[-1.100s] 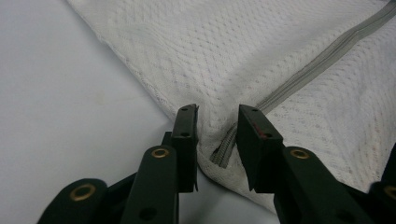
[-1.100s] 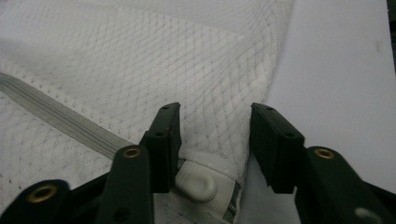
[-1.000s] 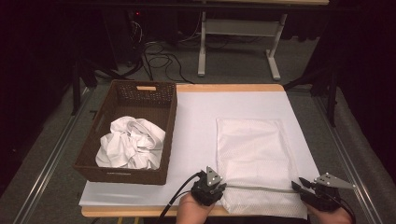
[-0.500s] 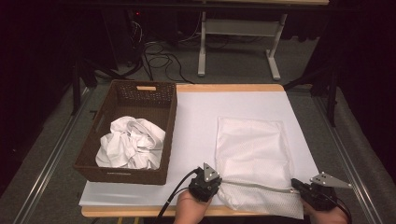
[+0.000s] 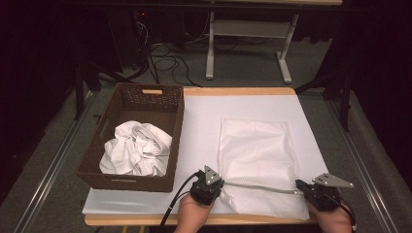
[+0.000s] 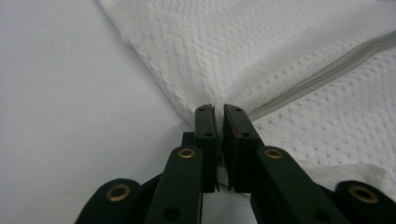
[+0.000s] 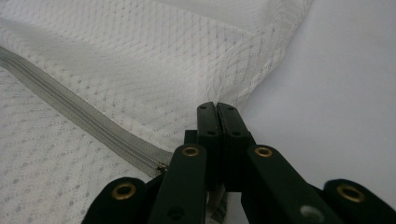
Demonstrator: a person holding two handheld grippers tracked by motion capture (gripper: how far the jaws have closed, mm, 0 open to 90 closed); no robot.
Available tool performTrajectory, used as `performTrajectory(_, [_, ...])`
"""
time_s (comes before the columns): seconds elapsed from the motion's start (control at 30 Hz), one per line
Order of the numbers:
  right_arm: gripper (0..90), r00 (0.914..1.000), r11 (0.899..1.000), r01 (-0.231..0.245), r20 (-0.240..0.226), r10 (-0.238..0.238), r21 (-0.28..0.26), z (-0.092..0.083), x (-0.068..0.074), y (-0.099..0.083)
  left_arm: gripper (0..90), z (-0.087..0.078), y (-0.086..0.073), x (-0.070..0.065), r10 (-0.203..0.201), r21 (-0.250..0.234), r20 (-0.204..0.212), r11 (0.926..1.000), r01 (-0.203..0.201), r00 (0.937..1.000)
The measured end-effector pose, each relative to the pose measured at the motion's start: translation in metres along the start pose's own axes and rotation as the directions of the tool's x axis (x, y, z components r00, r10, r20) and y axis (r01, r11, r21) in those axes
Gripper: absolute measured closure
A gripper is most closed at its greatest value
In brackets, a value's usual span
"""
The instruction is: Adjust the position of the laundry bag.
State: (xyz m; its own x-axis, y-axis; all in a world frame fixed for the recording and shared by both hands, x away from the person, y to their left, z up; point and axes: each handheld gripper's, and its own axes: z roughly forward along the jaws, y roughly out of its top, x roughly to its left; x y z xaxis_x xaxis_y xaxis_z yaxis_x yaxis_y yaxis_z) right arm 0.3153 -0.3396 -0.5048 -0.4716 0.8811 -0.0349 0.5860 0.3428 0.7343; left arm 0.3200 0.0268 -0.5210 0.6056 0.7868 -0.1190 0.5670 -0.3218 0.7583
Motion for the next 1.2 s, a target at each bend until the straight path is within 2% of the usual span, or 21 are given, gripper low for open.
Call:
performTrajectory(0.07, [90.0,0.9999,1.0,-0.012,-0.006,0.012,0.003,0.001,0.0,0.002,84.2,-0.001,-0.001,0.001,0.002,-0.004,-0.009,1.0,-0.002,1.0])
performTrajectory(0.2, [90.0,0.9999,1.0,-0.004,-0.015,0.004,0.005,0.004,0.001,0.006,84.0,-0.003,-0.003,0.003,0.005,-0.004,-0.034,1.0,-0.006,0.9994])
performTrajectory(0.47, [90.0,0.9987,0.999,0.043,-0.029,-0.043,0.004,0.013,0.011,0.016,83.8,-0.01,-0.008,0.01,-0.016,-0.015,-0.073,0.9998,0.015,0.9972])
performTrajectory(0.7, [90.0,0.9967,0.998,0.069,-0.041,-0.069,-0.002,0.019,0.015,0.023,83.6,-0.015,-0.012,0.014,-0.012,-0.013,-0.11,0.9999,0.01,0.9939])
performTrajectory(0.93, [90.0,0.9946,0.996,0.092,-0.048,-0.092,0.001,0.029,0.021,0.032,83.3,-0.016,-0.013,0.017,0.014,-0.008,-0.16,0.9998,-0.016,0.987])
performTrajectory(1.2, [90.0,0.9926,0.994,0.113,-0.045,-0.113,0.003,0.039,0.023,0.041,82.6,-0.015,-0.011,0.023,0.002,-0.009,-0.199,1.0,-0.004,0.98])
